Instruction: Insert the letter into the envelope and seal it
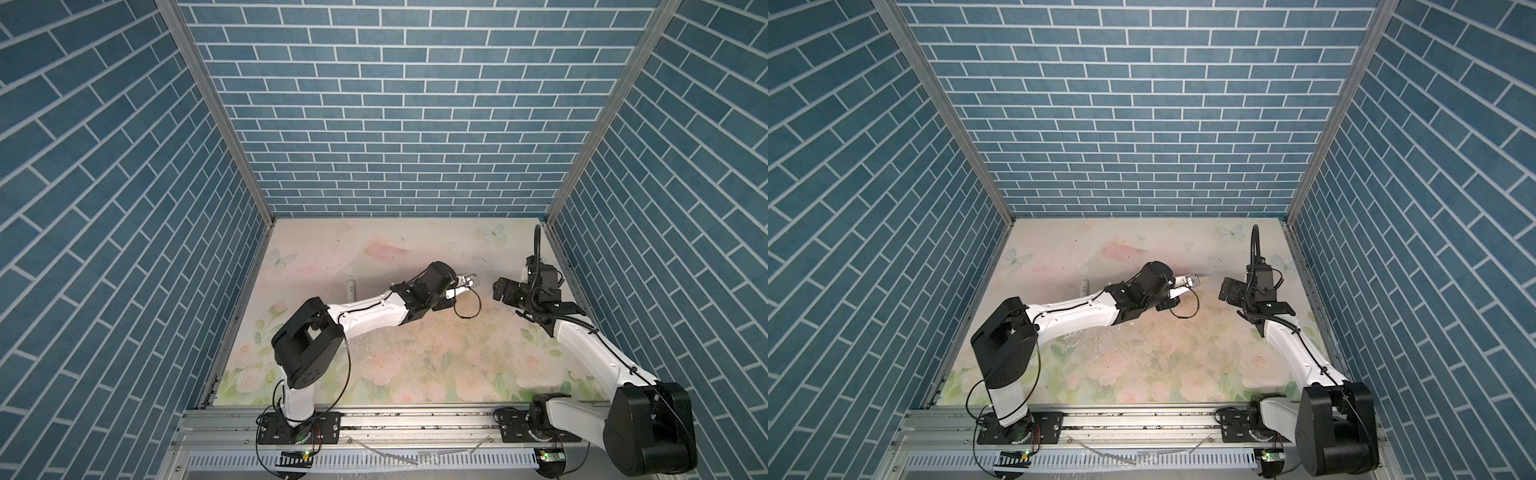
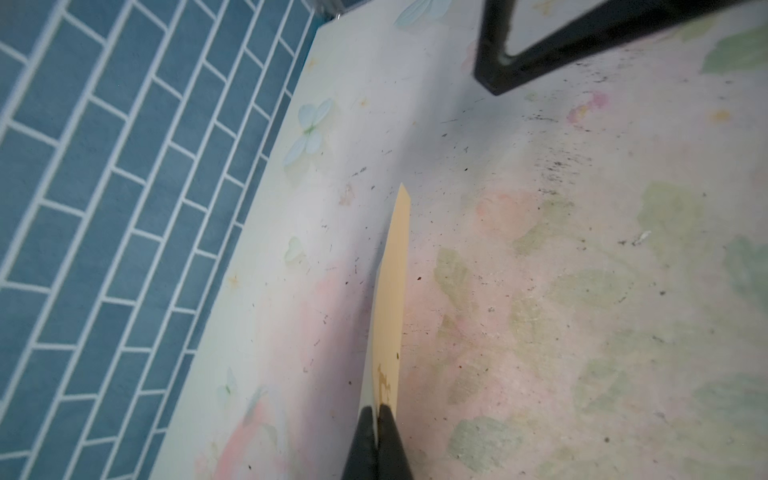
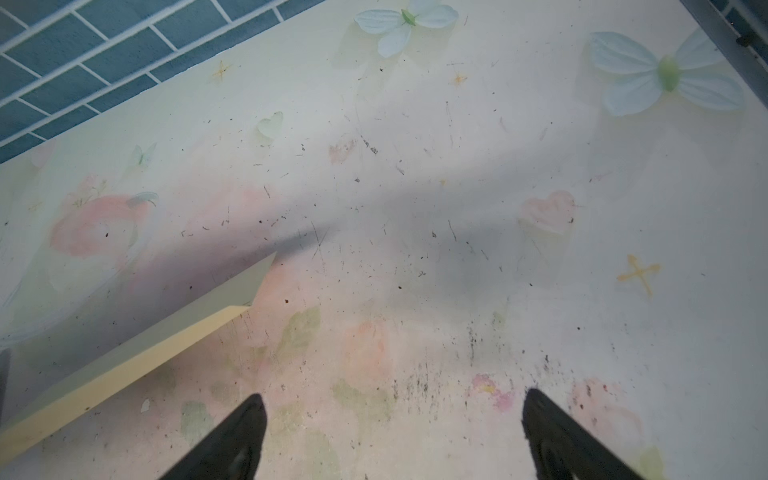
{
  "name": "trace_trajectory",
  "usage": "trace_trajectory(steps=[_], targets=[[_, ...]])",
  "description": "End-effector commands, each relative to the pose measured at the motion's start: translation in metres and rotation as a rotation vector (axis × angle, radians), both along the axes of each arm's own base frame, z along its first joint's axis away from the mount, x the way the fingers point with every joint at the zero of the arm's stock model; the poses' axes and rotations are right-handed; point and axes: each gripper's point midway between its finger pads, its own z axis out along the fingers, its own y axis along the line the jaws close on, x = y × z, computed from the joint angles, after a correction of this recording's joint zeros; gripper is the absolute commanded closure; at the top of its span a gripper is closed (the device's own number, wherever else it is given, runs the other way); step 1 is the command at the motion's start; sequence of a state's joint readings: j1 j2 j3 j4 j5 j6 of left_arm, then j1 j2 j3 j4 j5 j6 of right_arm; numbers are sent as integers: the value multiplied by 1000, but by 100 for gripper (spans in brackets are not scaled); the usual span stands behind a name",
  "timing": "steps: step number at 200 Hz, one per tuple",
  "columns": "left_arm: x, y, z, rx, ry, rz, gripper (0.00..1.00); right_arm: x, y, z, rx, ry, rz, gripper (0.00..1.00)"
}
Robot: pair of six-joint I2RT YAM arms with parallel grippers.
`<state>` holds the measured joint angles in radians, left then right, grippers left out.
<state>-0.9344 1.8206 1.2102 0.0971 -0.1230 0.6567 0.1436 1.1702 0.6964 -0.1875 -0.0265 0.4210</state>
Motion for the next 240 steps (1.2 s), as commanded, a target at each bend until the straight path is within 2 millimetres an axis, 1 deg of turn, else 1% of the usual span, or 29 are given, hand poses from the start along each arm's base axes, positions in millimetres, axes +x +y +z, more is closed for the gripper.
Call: trace_trajectory(steps=[1,20,25,45,62,78,99,112,136,147,161,173,180,196,201,211,223,240], targets=[[-9,-3,-8,53,-162,-167,100,5,5,14,24,-27,21,5],[-20,2,-18,39,-199,-223,100,5,9,15,39,-30,40,5],[-24,2,-20,28,-211,-239,100,4,15,17,63,-29,68,5],[-34,4,-29,3,-228,-281,100,3,27,18,110,-23,122,5],[-43,7,-45,21,-226,-322,100,3,44,21,189,-20,181,7],[-45,9,-50,8,-239,-326,100,4,60,24,280,-17,227,16],[-48,13,-54,4,-251,-328,100,5,76,21,355,6,260,28],[-49,15,-56,-1,-253,-326,100,6,88,14,377,31,281,36],[-50,17,-58,-24,-230,-305,99,4,110,2,373,84,321,45],[-52,17,-59,-35,-212,-298,96,3,120,-4,370,109,344,49],[-53,18,-58,-54,-207,-292,91,1,135,-11,364,137,378,51],[-53,19,-56,-78,-208,-277,78,-1,146,-16,364,157,398,52],[-53,20,-56,-89,-209,-271,75,-2,150,-18,365,169,405,52],[-52,20,-50,-112,-212,-255,74,-4,157,-24,370,189,410,56],[-55,25,-57,-102,-195,-252,71,-5,158,-25,373,193,413,57],[-56,27,-55,-119,-190,-238,65,-7,160,-28,377,202,414,60],[-57,30,-46,-162,-188,-216,59,-10,163,-30,380,211,423,64],[-57,35,-31,-240,-177,-164,47,-16,166,-32,376,227,438,67]])
